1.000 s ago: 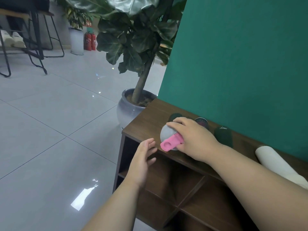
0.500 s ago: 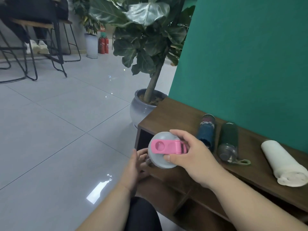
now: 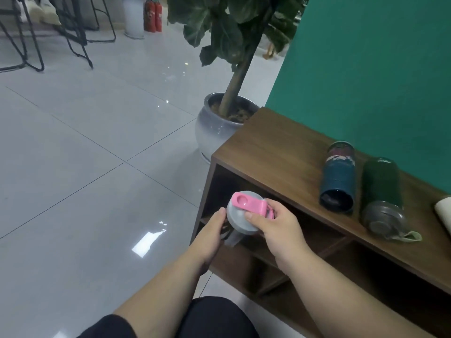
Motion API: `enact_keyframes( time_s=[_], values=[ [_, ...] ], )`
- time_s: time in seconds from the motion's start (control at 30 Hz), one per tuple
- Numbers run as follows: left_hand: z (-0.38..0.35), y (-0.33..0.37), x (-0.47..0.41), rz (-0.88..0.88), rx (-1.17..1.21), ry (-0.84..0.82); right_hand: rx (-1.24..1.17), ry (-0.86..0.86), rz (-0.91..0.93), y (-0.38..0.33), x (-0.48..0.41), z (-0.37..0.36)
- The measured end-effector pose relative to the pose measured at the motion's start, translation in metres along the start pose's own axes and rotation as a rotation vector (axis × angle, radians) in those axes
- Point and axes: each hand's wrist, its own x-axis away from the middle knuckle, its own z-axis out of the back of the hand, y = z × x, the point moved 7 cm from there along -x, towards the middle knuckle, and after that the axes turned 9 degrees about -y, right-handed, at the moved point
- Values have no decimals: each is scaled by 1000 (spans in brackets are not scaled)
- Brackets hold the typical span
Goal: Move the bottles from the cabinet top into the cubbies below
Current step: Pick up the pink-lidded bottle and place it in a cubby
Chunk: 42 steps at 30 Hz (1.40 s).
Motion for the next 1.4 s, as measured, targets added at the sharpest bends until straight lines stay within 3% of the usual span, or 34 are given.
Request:
enact_keyframes(
  time_s=[0.6, 1.4],
  values=[
    [21, 1, -75, -27, 113, 69, -380, -7, -49, 28, -90, -23],
    [31, -19, -97, 19, 118, 96, -252, -8, -35, 41, -115, -36]
  ],
)
